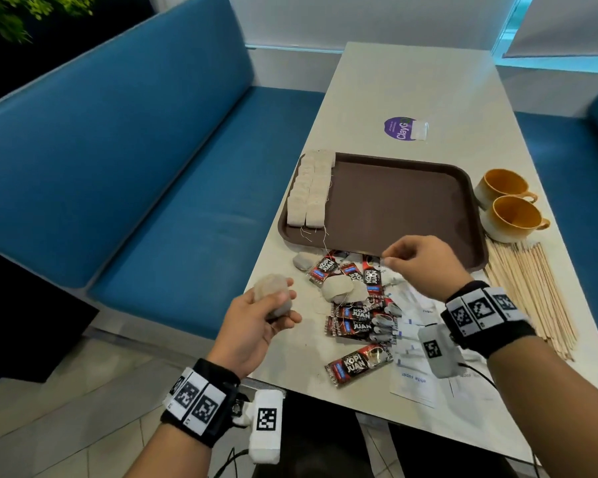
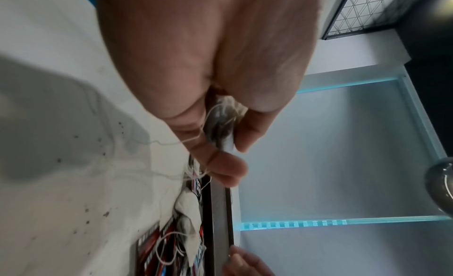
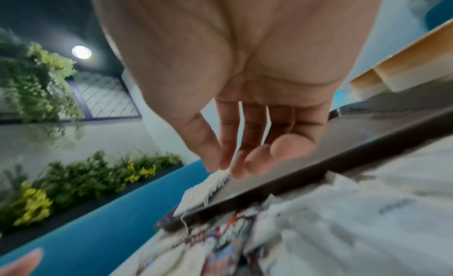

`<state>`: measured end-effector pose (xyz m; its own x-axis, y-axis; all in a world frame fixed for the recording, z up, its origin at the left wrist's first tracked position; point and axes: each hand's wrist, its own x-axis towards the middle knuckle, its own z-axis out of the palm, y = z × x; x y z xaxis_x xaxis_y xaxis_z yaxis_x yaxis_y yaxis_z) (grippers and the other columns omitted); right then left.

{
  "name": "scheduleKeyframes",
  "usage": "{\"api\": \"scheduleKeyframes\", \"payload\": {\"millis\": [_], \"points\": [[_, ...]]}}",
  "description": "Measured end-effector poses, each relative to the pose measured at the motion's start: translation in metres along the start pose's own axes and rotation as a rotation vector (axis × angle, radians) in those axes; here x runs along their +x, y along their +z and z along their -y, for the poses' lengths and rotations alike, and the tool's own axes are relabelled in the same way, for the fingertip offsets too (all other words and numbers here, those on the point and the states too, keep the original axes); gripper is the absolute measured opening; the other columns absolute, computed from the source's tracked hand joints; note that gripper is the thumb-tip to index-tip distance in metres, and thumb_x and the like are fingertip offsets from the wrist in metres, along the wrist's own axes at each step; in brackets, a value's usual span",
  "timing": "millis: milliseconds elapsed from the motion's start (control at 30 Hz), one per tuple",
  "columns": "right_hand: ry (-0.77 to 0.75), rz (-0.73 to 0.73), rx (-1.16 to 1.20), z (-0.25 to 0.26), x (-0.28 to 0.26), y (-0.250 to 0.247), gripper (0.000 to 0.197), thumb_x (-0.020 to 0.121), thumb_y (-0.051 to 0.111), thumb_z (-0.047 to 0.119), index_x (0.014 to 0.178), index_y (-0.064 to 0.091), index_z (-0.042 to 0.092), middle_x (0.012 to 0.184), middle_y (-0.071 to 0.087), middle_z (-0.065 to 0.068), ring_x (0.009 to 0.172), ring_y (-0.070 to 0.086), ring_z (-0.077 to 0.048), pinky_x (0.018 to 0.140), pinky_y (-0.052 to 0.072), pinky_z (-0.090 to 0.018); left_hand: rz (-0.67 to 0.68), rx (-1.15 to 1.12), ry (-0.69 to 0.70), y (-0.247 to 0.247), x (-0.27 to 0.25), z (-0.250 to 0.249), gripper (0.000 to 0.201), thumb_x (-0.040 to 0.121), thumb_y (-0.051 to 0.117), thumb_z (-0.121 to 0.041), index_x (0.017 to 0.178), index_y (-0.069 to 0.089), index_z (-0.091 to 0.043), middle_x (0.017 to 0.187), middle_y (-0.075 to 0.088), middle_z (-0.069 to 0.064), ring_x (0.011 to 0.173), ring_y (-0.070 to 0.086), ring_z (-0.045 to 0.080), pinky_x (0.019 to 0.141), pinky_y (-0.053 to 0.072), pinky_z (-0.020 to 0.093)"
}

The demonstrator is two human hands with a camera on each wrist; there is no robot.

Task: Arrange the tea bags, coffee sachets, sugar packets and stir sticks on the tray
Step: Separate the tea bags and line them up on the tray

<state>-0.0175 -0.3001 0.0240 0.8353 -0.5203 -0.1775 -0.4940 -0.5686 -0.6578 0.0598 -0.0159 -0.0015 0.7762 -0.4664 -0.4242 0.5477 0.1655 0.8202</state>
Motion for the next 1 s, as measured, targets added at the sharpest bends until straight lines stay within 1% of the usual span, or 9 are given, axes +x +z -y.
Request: {"api": "scheduleKeyframes", "payload": {"millis": [100,267,500,567,667,767,833,900,1000], "points": [[-0.035,0.100,-0.115,0.005,-0.003,0.023,0.011,0.092,0.073,0.035,0.099,0.072,0.027,0.087,0.070,0.009,0.075,0.065,-0.006,0.061,0.046,-0.018,-0.039,-0.020,0.031,-0.003,0.002,-0.001,0.027,0.097,0.056,0.002,0.122,0.067,-0.001,0.093,0.066,0.012,0.064,0.064,0.023,0.056,0.054,0.023],[-0.001,0.179,-0.242,0.018,-0.001,0.056,0.035,0.086,0.073,0.054,0.107,0.067,0.026,0.097,0.067,0.005,0.088,0.064,-0.013,0.073,0.050,-0.029,-0.035,0.008,0.011,0.001,0.001,-0.001,0.020,0.097,0.057,0.001,0.115,0.066,0.006,0.095,0.065,0.012,0.064,0.064,0.021,0.057,0.053,0.022],[-0.016,0.175,-0.259,0.026,0.003,0.062,0.014,0.086,0.077,0.039,0.085,0.066,0.030,0.082,0.065,0.009,0.075,0.063,-0.009,0.064,0.049,-0.028,-0.027,0.027,-0.030,0.002,-0.002,0.001,0.013,0.098,0.056,0.002,0.106,0.066,0.004,0.096,0.064,0.015,0.066,0.064,0.022,0.059,0.054,0.024],[-0.044,0.148,-0.199,0.025,0.000,0.061,0.010,0.087,0.076,0.032,0.082,0.069,0.027,0.080,0.066,0.008,0.076,0.064,-0.012,0.066,0.052,-0.030,-0.028,0.026,-0.041,0.002,-0.002,0.002,0.013,0.098,0.057,0.000,0.106,0.066,0.004,0.096,0.064,0.015,0.067,0.065,0.022,0.060,0.055,0.024],[-0.084,0.047,-0.034,0.025,-0.004,0.056,0.011,0.086,0.076,0.026,0.078,0.070,0.023,0.080,0.070,0.008,0.080,0.065,-0.012,0.066,0.048,-0.021,-0.041,0.020,-0.055,0.003,-0.002,0.003,0.015,0.098,0.058,-0.002,0.108,0.066,0.004,0.095,0.063,0.015,0.067,0.065,0.023,0.060,0.056,0.024],[-0.104,-0.009,0.177,0.029,-0.009,0.047,0.013,0.085,0.077,0.021,0.075,0.070,0.022,0.074,0.071,0.007,0.068,0.064,-0.008,0.061,0.047,-0.019,-0.064,0.007,-0.072,0.004,0.001,0.003,0.016,0.099,0.057,-0.004,0.110,0.066,0.004,0.096,0.063,0.016,0.068,0.065,0.023,0.060,0.056,0.024],[-0.132,0.025,0.351,0.035,-0.014,0.041,0.013,0.084,0.078,0.015,0.075,0.069,0.018,0.073,0.073,0.005,0.064,0.063,-0.009,0.063,0.050,-0.023,-0.060,-0.012,-0.086,0.007,0.002,0.003,0.015,0.100,0.056,-0.006,0.108,0.065,0.003,0.095,0.061,0.016,0.069,0.064,0.023,0.061,0.056,0.024],[-0.162,0.103,0.497,0.042,-0.018,0.036,0.016,0.085,0.076,0.004,0.075,0.066,0.012,0.070,0.070,0.001,0.061,0.058,-0.012,0.063,0.048,-0.029,-0.049,-0.036,-0.099,0.010,0.003,0.002,0.015,0.101,0.055,-0.009,0.106,0.064,0.002,0.093,0.062,0.016,0.069,0.064,0.024,0.061,0.056,0.024],[-0.211,0.236,0.606,0.052,-0.024,0.029,0.013,0.087,0.071,-0.007,0.080,0.064,0.002,0.072,0.068,-0.009,0.065,0.059,-0.019,0.063,0.047,-0.034,-0.030,-0.060,-0.116,0.015,0.002,0.001,0.019,0.101,0.055,-0.012,0.107,0.066,0.003,0.093,0.063,0.016,0.069,0.064,0.024,0.061,0.057,0.024]]}}
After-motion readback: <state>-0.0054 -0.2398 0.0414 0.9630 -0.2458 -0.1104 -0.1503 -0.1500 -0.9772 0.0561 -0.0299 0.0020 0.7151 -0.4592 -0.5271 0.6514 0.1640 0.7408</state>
